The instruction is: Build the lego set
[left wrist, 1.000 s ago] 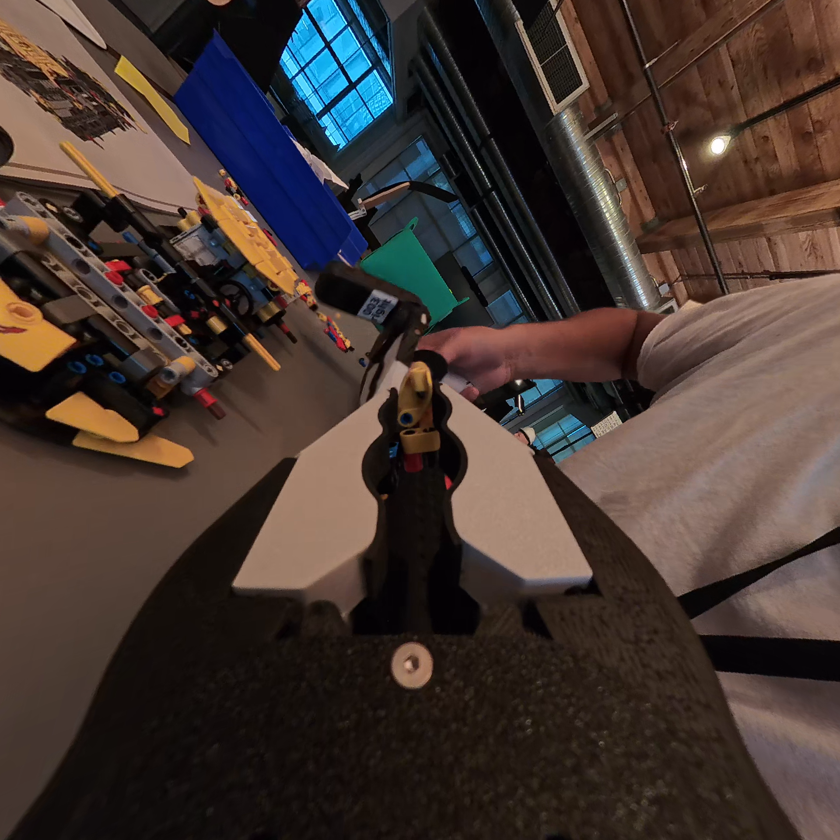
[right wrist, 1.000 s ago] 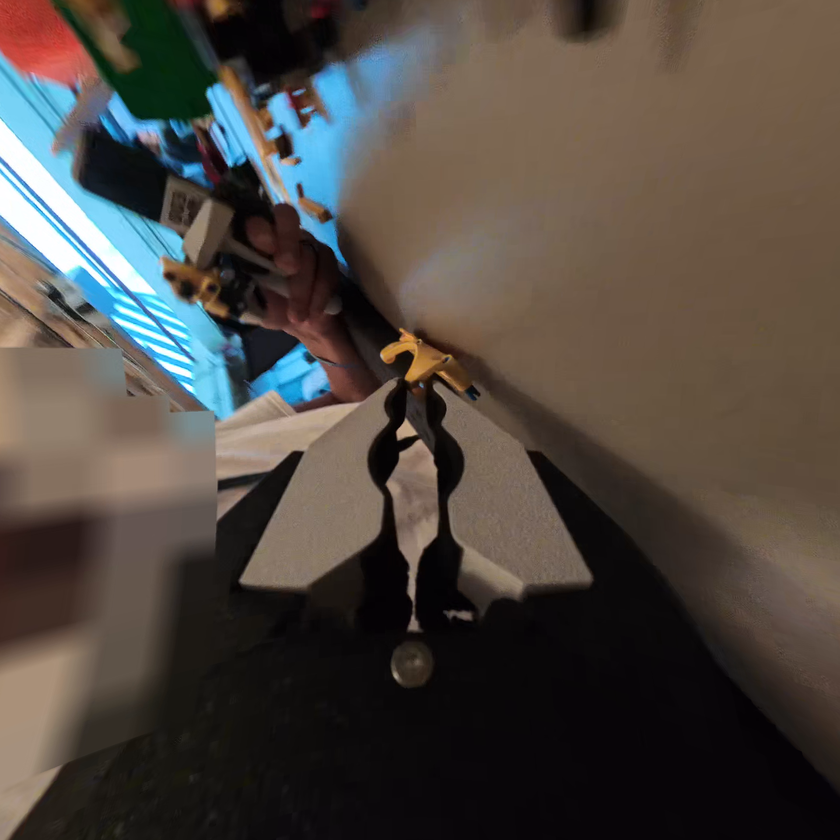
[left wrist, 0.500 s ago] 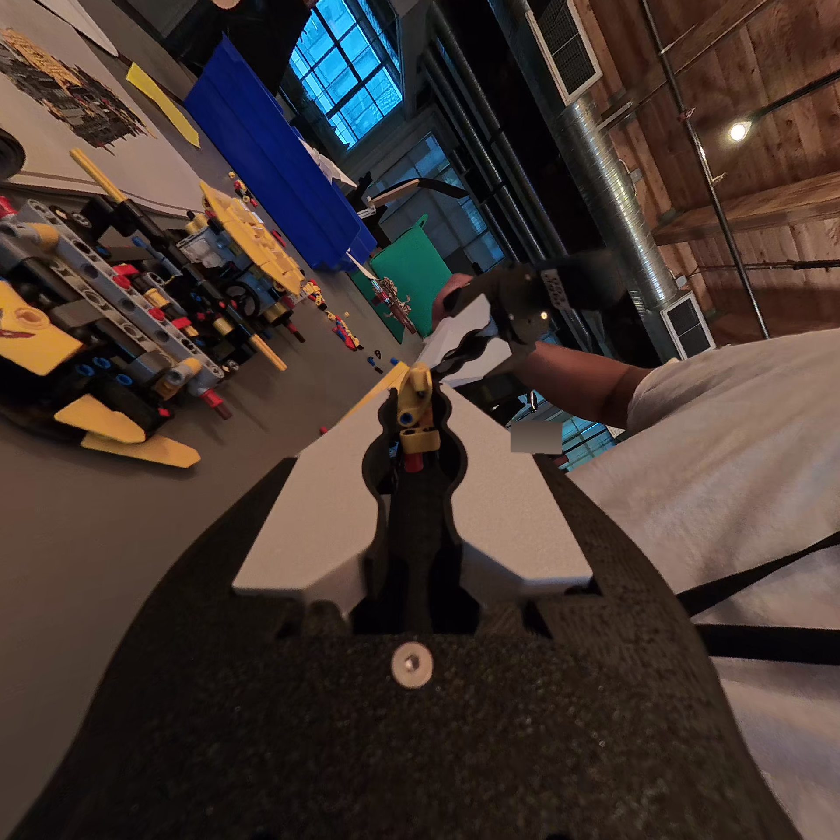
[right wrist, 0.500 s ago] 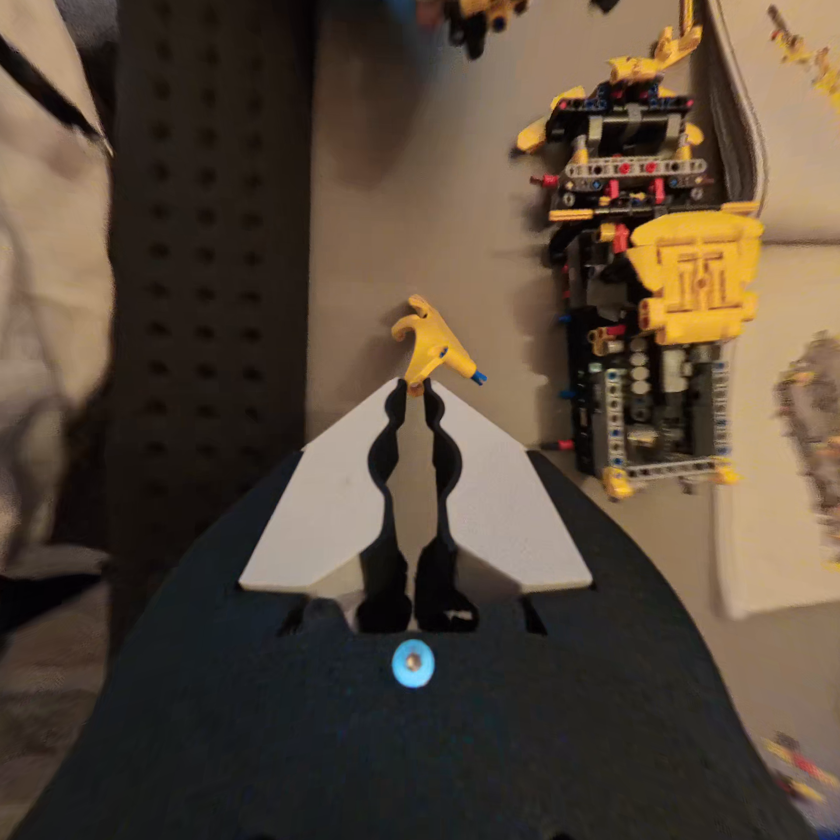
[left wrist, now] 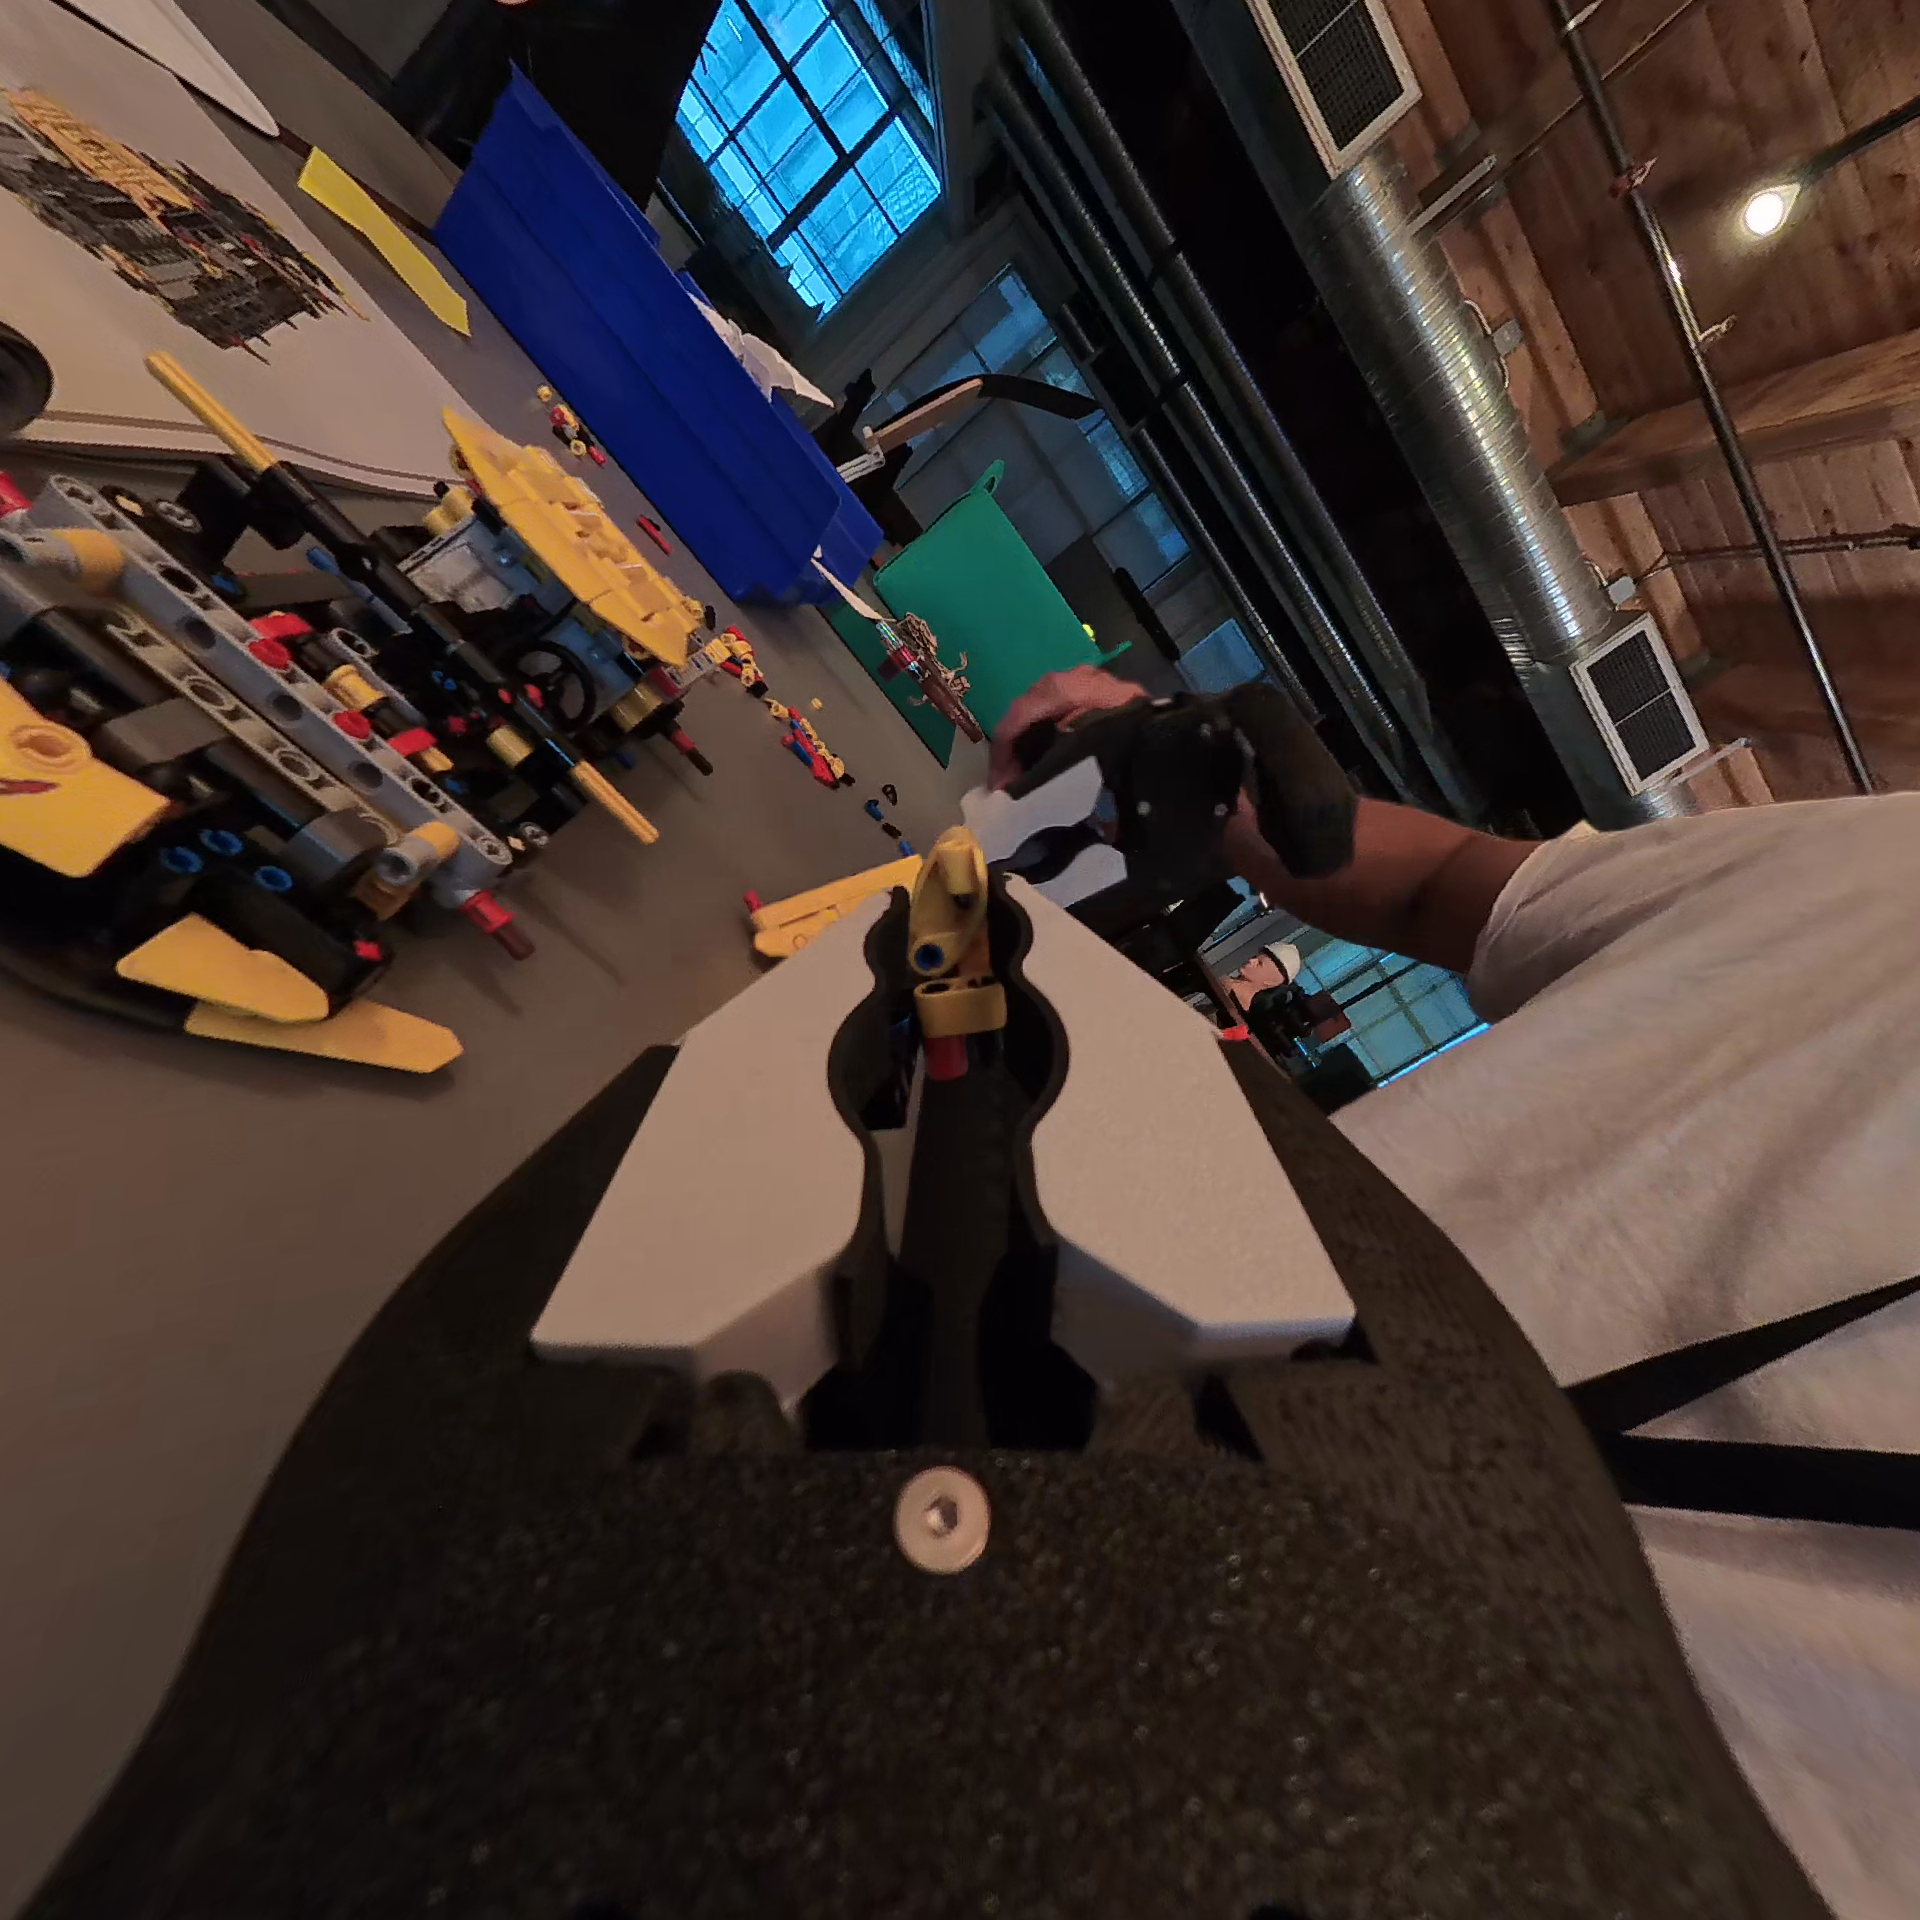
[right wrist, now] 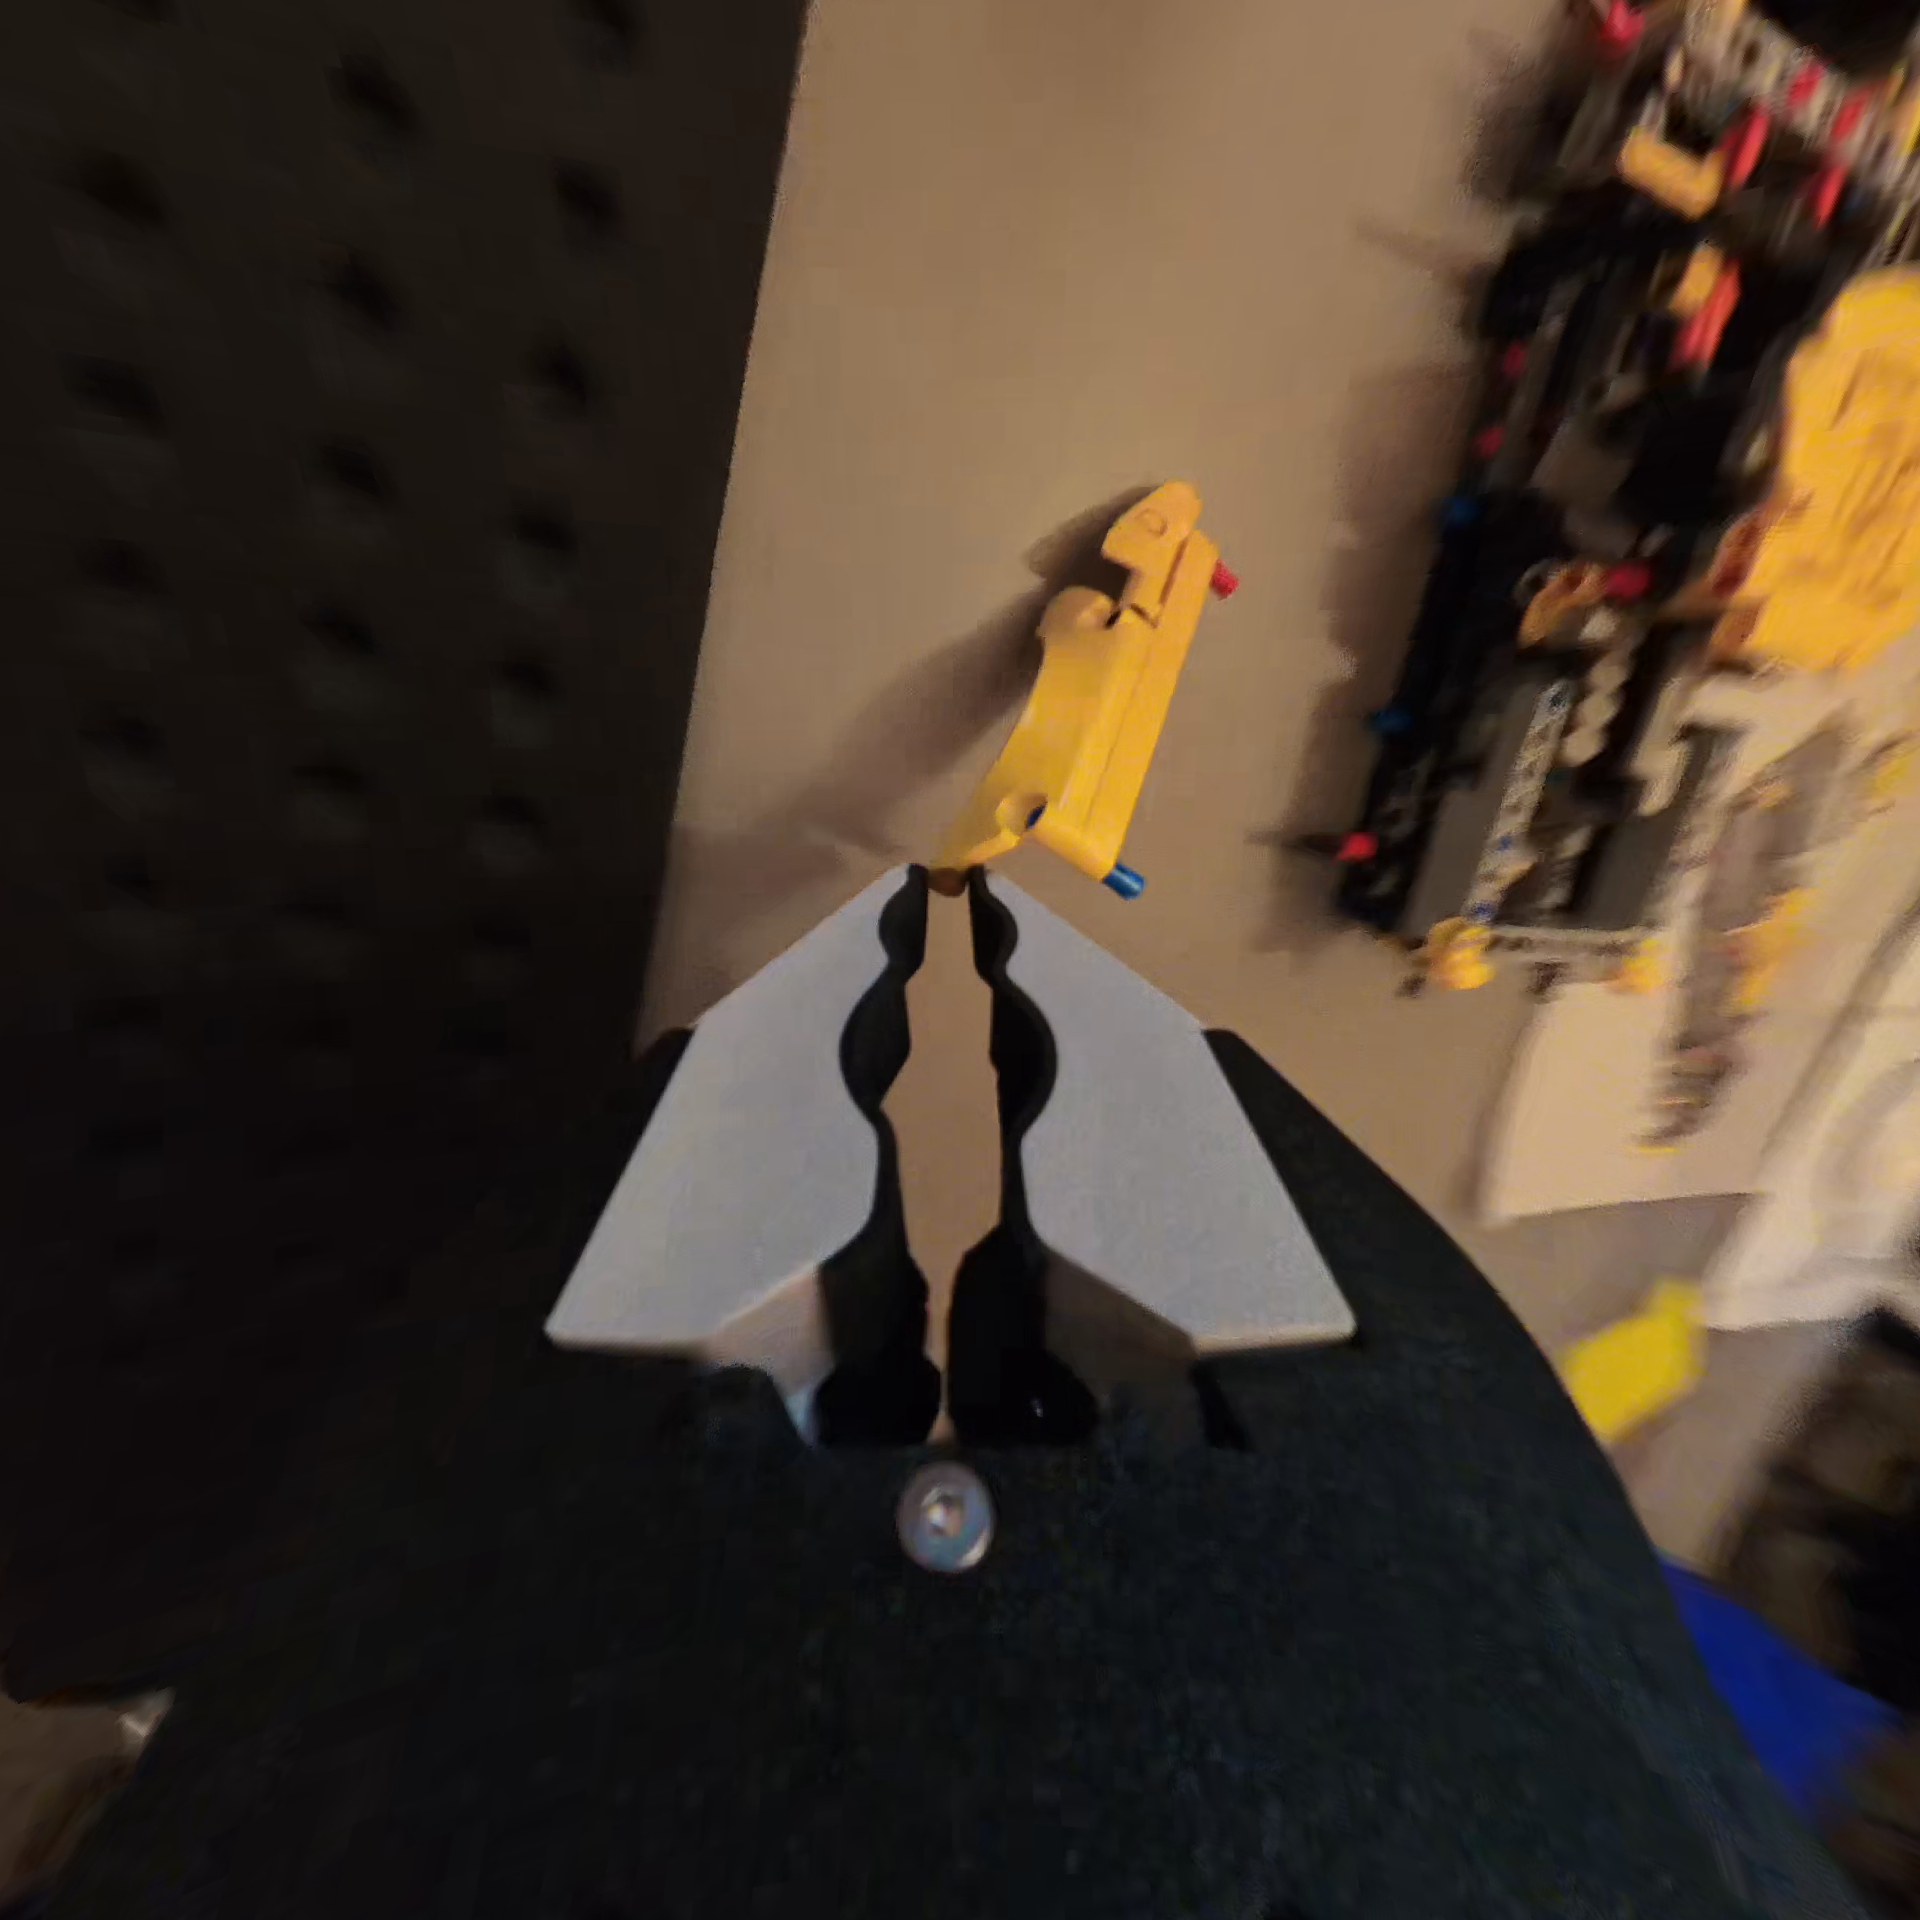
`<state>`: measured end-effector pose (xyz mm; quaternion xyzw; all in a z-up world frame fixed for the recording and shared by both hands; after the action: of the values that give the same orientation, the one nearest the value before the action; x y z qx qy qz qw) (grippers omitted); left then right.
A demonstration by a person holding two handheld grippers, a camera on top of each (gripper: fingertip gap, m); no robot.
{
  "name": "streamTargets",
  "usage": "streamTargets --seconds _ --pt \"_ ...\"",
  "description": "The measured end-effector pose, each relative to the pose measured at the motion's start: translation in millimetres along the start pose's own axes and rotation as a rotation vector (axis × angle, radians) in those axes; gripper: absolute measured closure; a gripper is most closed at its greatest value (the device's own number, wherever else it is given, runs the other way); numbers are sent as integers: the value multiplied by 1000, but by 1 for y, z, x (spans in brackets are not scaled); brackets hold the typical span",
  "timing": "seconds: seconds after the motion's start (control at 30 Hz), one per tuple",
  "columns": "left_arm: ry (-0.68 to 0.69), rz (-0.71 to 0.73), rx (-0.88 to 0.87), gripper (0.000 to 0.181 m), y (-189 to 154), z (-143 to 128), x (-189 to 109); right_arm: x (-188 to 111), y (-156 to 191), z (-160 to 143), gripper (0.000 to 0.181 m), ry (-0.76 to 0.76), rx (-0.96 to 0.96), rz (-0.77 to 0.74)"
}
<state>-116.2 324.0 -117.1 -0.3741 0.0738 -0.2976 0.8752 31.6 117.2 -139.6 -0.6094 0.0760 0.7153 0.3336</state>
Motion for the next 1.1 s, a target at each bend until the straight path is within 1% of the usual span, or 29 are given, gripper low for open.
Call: streamTargets --seconds 0.07,0.13,0.2,0.33,0.4,0.47,0.57,0.63,0.67,0.73,0.83,0.93,0.97,1.1 --pt "5 4 5 167 0 -1 0 7 0 -9 174 -72 147 44" --pt "10 8 8 167 0 -1 1 13 0 -17 175 -118 241 69" --pt "12 13 10 167 0 -1 1 17 2 -22 174 -140 300 95" --pt "12 18 7 167 1 -1 1 21 7 -25 167 -164 345 108" --pt "16 17 5 167 1 -2 2 21 10 -26 163 -191 407 152" --pt "21 16 5 167 1 -2 2 18 5 -27 158 -232 521 207" --pt "23 16 3 167 2 -3 3 14 -15 -24 151 -299 773 310" --pt "25 14 2 167 1 -3 3 19 -27 -20 145 -313 915 343" --pt "26 13 2 167 1 -3 3 23 -29 -17 143 -307 943 369" --pt "28 10 5 167 1 -3 3 30 -30 -10 142 -289 947 400" --pt "28 8 10 167 0 -3 3 39 -32 -4 144 -250 919 383" --pt "32 5 11 167 0 -3 4 43 -34 4 150 -191 842 306" --pt "34 4 12 167 -1 -4 4 44 -32 8 156 -168 798 287" --pt "37 5 16 167 -1 -4 4 43 -28 22 156 -109 718 251"
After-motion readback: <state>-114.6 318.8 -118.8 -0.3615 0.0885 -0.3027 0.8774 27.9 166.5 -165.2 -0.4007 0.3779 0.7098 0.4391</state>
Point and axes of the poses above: each gripper's, where its closed fingertips meet, x out along the fingers, z out of its top, y = z × x across the jaws, the point moved 5 cm from there along -x, back along the fingers, and after that the axes turned 7 degrees about x, right-handed, at the moved point
